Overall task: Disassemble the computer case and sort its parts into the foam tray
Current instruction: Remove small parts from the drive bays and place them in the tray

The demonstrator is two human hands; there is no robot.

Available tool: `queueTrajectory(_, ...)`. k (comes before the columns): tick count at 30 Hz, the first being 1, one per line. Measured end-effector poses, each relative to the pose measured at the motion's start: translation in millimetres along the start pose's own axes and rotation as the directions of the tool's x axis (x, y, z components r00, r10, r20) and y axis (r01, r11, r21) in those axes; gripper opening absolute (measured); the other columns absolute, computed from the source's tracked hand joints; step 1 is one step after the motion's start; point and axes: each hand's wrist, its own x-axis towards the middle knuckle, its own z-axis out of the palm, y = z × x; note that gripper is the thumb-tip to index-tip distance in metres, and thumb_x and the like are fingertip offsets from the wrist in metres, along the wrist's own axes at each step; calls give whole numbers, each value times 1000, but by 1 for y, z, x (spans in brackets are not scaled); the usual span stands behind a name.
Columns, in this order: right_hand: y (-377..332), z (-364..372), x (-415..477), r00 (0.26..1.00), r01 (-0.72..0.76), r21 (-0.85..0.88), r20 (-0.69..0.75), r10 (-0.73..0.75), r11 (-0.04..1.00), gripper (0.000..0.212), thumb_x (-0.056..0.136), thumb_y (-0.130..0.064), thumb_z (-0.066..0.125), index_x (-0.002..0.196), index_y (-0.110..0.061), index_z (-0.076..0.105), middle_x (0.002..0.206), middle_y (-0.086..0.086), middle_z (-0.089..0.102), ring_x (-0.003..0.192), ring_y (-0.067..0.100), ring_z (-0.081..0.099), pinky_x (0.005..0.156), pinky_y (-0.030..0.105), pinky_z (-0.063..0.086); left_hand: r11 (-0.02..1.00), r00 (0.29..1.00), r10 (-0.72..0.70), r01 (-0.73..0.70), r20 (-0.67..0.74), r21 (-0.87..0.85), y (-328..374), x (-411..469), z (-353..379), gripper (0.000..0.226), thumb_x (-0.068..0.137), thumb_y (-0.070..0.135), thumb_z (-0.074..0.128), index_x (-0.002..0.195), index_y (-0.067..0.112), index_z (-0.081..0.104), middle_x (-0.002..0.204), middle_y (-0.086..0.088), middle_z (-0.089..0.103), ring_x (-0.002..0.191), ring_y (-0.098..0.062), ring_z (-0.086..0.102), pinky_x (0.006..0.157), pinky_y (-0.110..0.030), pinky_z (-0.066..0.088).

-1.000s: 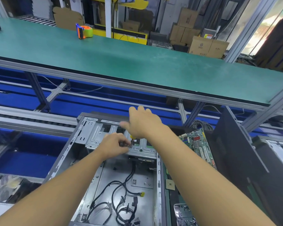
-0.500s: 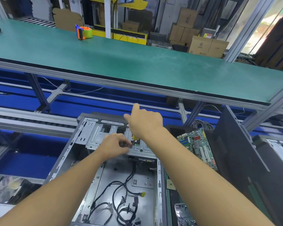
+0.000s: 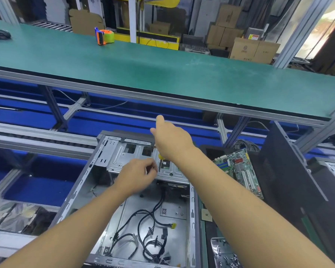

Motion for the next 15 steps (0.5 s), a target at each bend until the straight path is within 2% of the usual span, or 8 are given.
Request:
queueTrajectory(2, -1, 1, 2, 999, 17, 63, 33, -19, 998, 28, 98, -3, 44, 126, -6, 41, 96, 10, 53, 70, 27, 45, 52, 34, 28, 980, 970, -121, 82, 213, 184, 4, -4, 0, 17, 80, 34, 50, 69, 28, 61, 63, 12, 62, 64, -11, 59, 60, -27, 47)
queueTrajectory(4, 0, -4, 5, 991, -11, 214, 129, -17, 977, 27, 94, -4, 48, 121, -9, 44, 115, 11, 52, 92, 30, 46, 65, 36, 36, 923, 890, -328, 231, 317, 308, 6, -6, 1, 32, 83, 41, 48, 76, 17, 68, 67, 4, 69, 65, -19, 67, 62, -26, 48)
queueTrajectory(6, 0, -10, 7, 972, -62, 300, 235, -10, 952, 28, 94, -15, 52, 122, -14, 46, 125, 8, 45, 106, 29, 42, 75, 39, 39, 840, 723, -526, 523, 448, 142, 9, -10, 5, 49, 88, 54, 46, 90, 11, 69, 75, -1, 73, 62, -18, 71, 61, -27, 49)
queueTrajectory(7, 0, -10, 8, 964, -80, 304, 265, -3, 949, 30, 94, -19, 53, 123, -14, 46, 129, 8, 43, 111, 30, 42, 78, 40, 41, 749, 638, -569, 662, 519, 8, 9, -12, 9, 56, 90, 61, 46, 100, 10, 66, 85, -2, 73, 70, -19, 72, 62, -28, 51)
queueTrajectory(9, 0, -6, 6, 968, -99, 219, 249, 42, 971, 38, 97, -30, 50, 131, -12, 43, 136, 11, 40, 119, 36, 44, 80, 42, 41, 532, 562, -570, 808, 599, -252, 9, -13, 19, 63, 88, 67, 55, 120, 12, 57, 112, -6, 66, 95, -23, 69, 69, -34, 54)
queueTrajectory(11, 0, -2, 4, 986, -101, 21, 136, 97, 995, 52, 103, -45, 40, 142, -11, 34, 139, 16, 41, 115, 39, 49, 75, 42, 38, 259, 568, -557, 812, 606, -523, 10, -9, 36, 62, 87, 54, 68, 131, 14, 51, 133, -10, 54, 115, -27, 60, 83, -39, 53)
queueTrajectory(12, 0, 0, 3, 990, -104, -45, 87, 107, 994, 55, 105, -48, 33, 145, -11, 31, 137, 17, 46, 105, 38, 53, 71, 41, 37, 124, 579, -562, 765, 590, -633, 11, -6, 44, 61, 87, 44, 73, 134, 11, 52, 136, -10, 50, 121, -28, 56, 88, -40, 52)
queueTrajectory(15, 0, 1, 1, 995, -85, -36, 48, 86, 996, 40, 108, -32, 36, 139, -7, 33, 103, 11, 56, 78, 32, 52, 54, 34, 30, -108, 612, -579, 598, 540, -794, 13, 1, 63, 34, 88, 13, 74, 115, 1, 59, 122, -11, 54, 111, -24, 55, 94, -38, 49)
